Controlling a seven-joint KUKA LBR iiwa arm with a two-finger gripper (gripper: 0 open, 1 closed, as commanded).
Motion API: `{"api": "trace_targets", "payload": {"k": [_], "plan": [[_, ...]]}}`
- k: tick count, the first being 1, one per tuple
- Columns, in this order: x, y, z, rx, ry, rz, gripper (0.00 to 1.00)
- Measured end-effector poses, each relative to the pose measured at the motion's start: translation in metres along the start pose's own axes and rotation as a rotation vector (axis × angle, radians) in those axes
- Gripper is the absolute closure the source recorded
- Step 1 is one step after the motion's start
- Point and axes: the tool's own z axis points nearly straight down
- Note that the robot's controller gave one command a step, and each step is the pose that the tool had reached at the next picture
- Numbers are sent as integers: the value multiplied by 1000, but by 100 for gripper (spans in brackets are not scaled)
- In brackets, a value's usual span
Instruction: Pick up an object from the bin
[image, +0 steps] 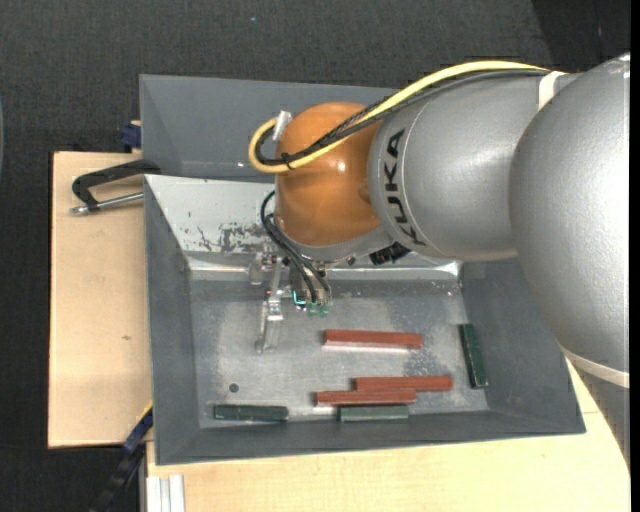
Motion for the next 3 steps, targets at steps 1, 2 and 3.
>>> {"api": "trace_targets", "payload": {"k": [1, 2, 3], "plan": [[0, -27, 41, -3, -5, 24, 0], [1, -47, 59, 3, 6, 38, 0], [-17, -74, 21, -1, -3, -7, 0]]}}
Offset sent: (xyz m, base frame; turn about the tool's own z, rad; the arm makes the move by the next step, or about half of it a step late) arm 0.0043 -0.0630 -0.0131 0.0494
